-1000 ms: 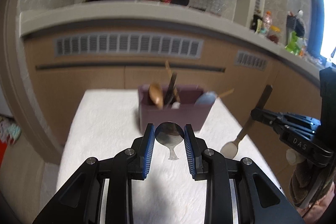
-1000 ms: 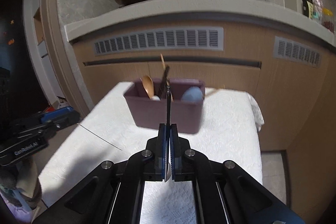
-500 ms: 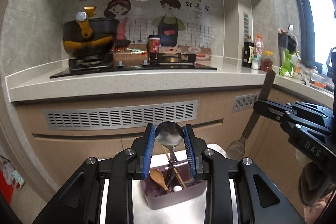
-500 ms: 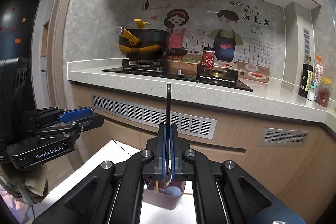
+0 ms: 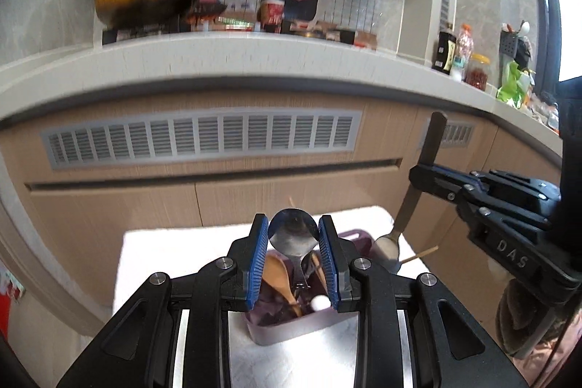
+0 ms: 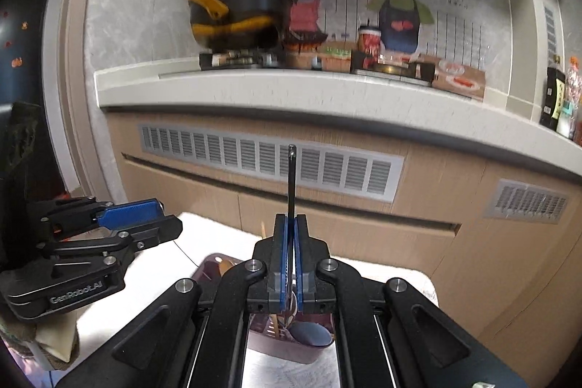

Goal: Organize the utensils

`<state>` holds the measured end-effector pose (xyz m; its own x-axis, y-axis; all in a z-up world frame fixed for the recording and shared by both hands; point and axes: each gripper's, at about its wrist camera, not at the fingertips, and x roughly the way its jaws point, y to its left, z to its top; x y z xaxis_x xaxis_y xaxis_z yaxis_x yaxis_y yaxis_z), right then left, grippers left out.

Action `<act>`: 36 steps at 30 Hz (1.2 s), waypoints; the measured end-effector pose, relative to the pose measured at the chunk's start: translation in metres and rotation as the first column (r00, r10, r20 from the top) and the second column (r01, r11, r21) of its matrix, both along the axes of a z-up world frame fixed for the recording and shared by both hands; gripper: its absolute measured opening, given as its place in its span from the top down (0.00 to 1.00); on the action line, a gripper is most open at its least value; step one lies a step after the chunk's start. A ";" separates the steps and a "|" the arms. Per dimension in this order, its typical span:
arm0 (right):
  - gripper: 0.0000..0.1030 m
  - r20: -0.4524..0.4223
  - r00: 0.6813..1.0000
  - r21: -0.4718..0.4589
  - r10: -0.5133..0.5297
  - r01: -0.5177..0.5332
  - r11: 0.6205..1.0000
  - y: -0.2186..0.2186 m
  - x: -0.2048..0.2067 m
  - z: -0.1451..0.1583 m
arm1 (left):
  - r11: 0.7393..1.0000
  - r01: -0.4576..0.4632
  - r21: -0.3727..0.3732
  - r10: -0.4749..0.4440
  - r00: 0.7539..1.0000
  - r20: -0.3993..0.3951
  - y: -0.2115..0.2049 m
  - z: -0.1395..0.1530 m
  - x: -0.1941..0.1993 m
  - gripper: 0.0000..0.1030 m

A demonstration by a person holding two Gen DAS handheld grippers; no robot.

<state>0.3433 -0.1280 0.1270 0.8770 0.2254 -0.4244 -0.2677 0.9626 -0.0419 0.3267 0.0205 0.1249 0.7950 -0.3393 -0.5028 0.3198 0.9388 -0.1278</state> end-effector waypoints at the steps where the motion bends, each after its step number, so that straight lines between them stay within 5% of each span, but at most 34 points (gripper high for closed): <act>1: 0.97 -0.014 1.000 0.002 0.003 -0.003 1.000 0.001 0.003 -0.005 | 1.000 0.000 -0.002 0.000 1.000 -0.014 0.000 -0.006 0.003 0.72; 17: 0.96 -0.250 0.968 0.018 -0.023 0.028 0.999 0.002 0.058 -0.102 | 1.000 0.004 -0.002 -0.004 0.984 -0.179 -0.006 -0.085 0.037 0.70; 20: 0.95 -0.278 0.960 0.013 -0.020 0.025 1.000 0.001 0.061 -0.113 | 1.000 -0.011 -0.004 0.010 0.983 -0.183 -0.006 -0.089 0.037 0.54; 22: 0.90 -0.290 0.957 -0.005 -0.026 0.026 1.000 0.001 0.060 -0.116 | 0.999 -0.036 0.006 0.036 0.986 -0.160 -0.005 -0.087 0.034 0.44; 26: 0.67 -0.253 0.966 -0.012 -0.050 0.049 0.999 -0.001 0.047 -0.105 | 0.998 -0.063 0.007 0.063 0.991 -0.115 -0.002 -0.074 0.023 0.44; 29: 0.63 -0.211 0.975 0.013 -0.063 0.067 0.998 -0.008 0.027 -0.088 | 0.996 -0.090 -0.004 0.089 0.994 -0.066 0.005 -0.060 0.006 0.43; 36: 0.31 -0.105 0.988 0.053 -0.109 0.115 0.992 -0.020 -0.044 -0.063 | 0.980 -0.197 -0.005 0.197 0.978 0.069 0.014 -0.050 -0.070 0.14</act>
<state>0.2996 -0.1479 0.0642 0.8510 0.1554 -0.5017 -0.1579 0.9867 0.0378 0.2563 0.0344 0.0747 0.8790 -0.1717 -0.4449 0.1364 0.9845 -0.1104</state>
